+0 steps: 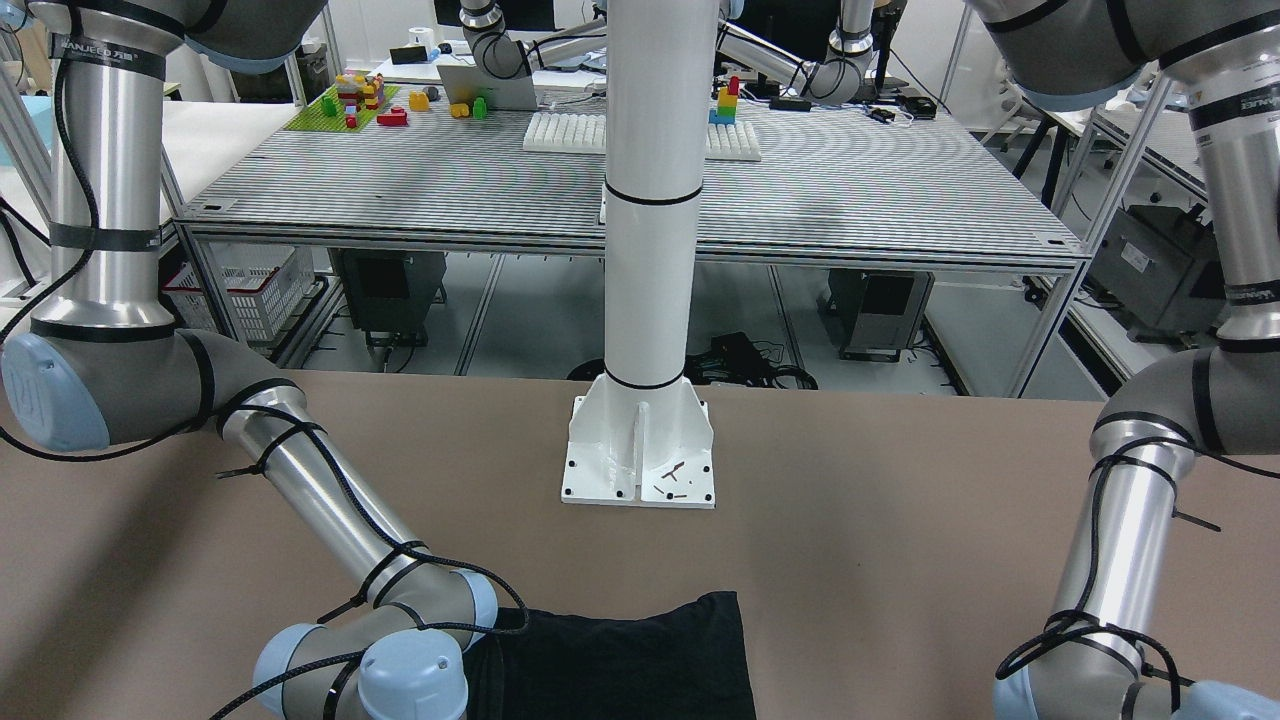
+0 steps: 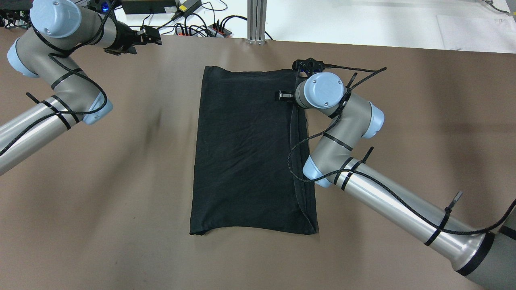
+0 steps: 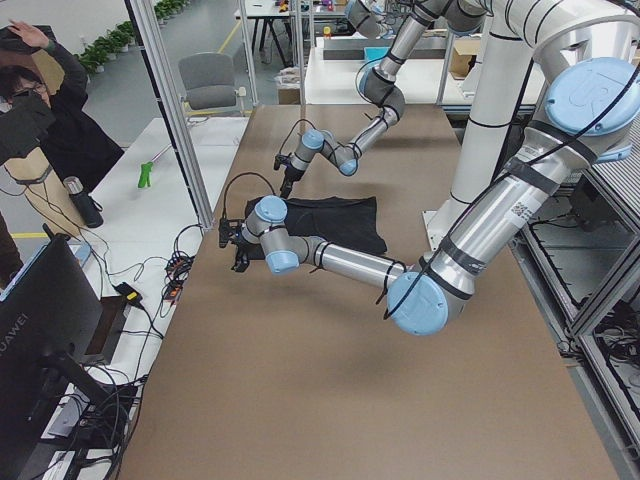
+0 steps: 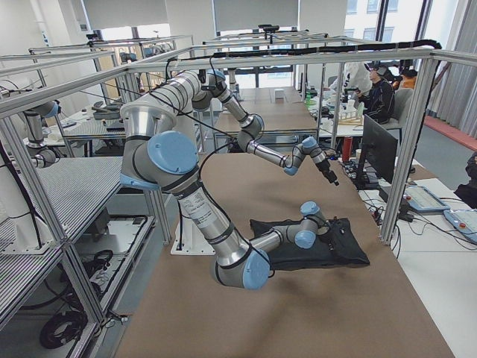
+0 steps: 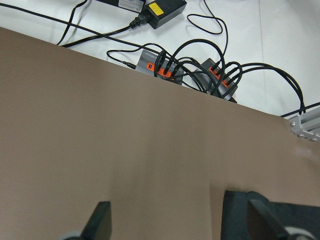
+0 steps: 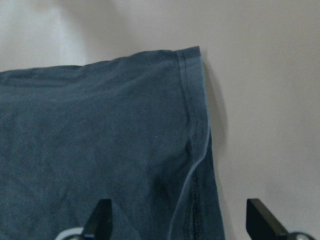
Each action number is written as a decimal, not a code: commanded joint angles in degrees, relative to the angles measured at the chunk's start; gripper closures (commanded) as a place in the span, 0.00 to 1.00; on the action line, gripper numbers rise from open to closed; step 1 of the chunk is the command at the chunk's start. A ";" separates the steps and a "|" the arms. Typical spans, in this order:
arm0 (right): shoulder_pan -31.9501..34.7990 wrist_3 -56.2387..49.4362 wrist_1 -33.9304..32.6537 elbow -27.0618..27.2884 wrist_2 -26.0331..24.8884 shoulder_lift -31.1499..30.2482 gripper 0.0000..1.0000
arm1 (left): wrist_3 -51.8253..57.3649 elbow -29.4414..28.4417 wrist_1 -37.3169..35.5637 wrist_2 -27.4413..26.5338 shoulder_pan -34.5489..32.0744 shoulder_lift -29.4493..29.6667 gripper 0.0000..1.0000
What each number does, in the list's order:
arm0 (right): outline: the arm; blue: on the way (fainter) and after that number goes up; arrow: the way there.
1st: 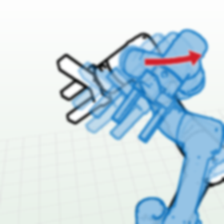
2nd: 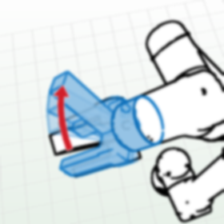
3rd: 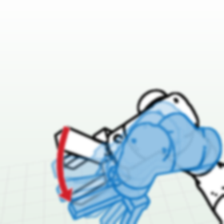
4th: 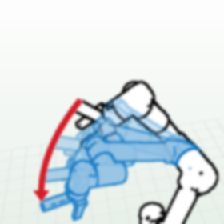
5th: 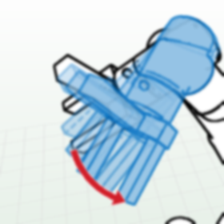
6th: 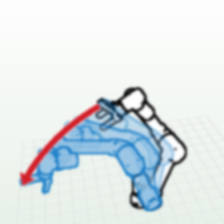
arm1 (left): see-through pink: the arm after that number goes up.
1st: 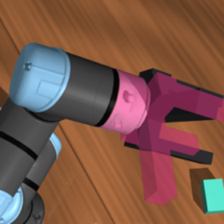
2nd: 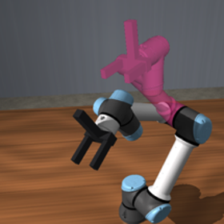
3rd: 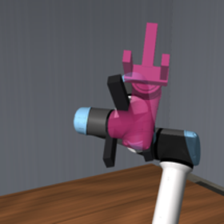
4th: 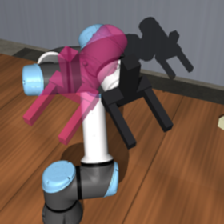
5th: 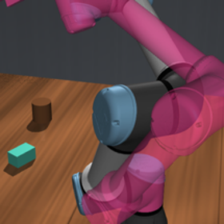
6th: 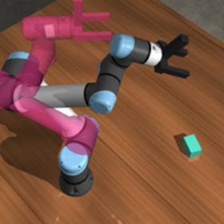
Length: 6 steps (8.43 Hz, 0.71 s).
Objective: Fold clothes
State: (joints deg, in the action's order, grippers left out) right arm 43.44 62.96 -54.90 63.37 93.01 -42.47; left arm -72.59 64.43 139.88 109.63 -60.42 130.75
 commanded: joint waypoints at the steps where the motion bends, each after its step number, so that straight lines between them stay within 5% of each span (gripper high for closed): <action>1: -1.51 0.32 -2.23 0.18 -0.54 -0.33 0.06 | 0.17 -0.09 -0.13 0.06 0.04 0.38 0.05; 6: -0.90 -1.08 -4.43 0.27 -0.02 -1.29 0.06 | 0.17 -0.18 -0.22 -0.03 0.31 1.17 0.05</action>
State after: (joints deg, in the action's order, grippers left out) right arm 42.08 62.39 -58.82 63.61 92.48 -43.25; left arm -72.39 64.27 139.67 109.61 -60.22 131.62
